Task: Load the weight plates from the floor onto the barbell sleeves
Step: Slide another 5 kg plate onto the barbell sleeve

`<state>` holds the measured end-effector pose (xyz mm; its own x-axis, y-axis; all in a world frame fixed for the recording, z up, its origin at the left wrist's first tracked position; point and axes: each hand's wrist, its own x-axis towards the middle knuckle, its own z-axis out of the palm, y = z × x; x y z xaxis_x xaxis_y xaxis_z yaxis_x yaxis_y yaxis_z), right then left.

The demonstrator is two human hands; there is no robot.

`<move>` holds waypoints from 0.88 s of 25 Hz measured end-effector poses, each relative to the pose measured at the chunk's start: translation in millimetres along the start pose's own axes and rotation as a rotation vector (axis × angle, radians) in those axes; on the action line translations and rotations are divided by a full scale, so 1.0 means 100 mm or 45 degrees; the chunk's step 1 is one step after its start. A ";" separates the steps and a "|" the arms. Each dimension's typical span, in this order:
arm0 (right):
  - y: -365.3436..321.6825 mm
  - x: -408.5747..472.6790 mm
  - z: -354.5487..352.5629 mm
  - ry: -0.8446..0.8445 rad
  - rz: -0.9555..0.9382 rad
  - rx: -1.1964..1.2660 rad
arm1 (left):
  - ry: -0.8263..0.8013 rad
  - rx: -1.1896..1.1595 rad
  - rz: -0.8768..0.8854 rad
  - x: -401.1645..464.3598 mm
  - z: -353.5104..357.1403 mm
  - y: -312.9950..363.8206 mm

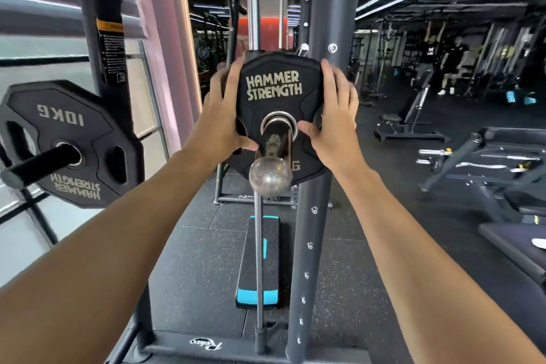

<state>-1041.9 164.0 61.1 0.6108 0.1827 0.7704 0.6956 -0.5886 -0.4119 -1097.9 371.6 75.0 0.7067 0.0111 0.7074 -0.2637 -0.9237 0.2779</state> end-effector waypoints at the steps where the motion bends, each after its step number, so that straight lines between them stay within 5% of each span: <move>1: 0.05 0.07 0.01 -0.043 -0.018 0.002 | 0.043 -0.005 -0.014 0.04 0.06 -0.02; 10: 0.25 0.27 0.25 -0.005 -0.098 -0.170 | 0.085 0.092 -0.180 0.13 0.24 0.15; 14: 0.20 0.14 0.31 0.046 -0.159 -0.186 | 0.086 0.352 -0.300 0.07 0.21 0.25; 18: 0.01 -0.31 0.42 0.212 -0.122 0.113 | 0.074 0.662 -0.417 -0.31 0.00 0.29; 22: -0.34 -0.83 0.62 0.187 0.220 0.490 | 0.007 0.861 -0.483 -0.91 -0.35 0.34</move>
<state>-1092.7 218.0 -19.5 0.6895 -0.0223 0.7239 0.6952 -0.2597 -0.6702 -1194.5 352.6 42.6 0.6651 0.3735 0.6466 0.4549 -0.8894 0.0459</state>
